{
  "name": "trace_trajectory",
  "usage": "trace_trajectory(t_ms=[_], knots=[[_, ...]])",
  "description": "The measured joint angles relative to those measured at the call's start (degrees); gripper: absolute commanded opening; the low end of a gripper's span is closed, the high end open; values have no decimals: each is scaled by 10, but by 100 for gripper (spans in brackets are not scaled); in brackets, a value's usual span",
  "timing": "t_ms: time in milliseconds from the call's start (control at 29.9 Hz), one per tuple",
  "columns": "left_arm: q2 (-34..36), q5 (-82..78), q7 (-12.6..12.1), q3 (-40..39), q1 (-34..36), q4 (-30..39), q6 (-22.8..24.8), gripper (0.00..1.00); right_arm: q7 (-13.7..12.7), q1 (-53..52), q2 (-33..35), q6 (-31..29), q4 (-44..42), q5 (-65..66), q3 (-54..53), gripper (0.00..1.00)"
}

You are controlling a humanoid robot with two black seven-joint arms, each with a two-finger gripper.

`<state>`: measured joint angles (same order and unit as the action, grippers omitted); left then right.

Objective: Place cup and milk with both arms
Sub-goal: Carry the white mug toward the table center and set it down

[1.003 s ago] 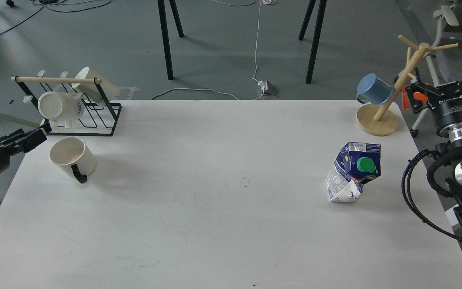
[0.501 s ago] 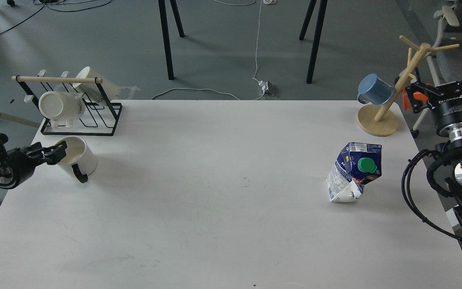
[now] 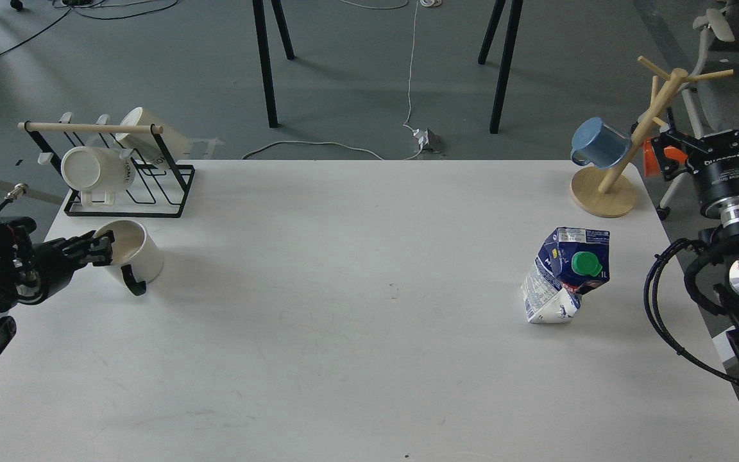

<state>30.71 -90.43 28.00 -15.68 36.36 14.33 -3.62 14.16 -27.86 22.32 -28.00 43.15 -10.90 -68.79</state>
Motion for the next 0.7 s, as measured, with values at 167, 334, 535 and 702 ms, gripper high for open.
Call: trace_trajectory(t_ms=[167, 334, 535, 702], knots=[[1, 4, 0, 17, 3, 0, -1, 7, 0, 0, 0, 0, 0, 0, 0, 99], [-2, 8, 0, 14, 17, 6, 5, 6, 0, 0, 0, 0, 0, 0, 0, 99], [0, 6, 0, 19, 75, 16, 38, 6, 0, 1, 0, 0, 0, 0, -1, 99], [9, 0, 0, 54, 102, 138, 63, 6, 1, 4, 5, 0, 0, 0, -4, 99]])
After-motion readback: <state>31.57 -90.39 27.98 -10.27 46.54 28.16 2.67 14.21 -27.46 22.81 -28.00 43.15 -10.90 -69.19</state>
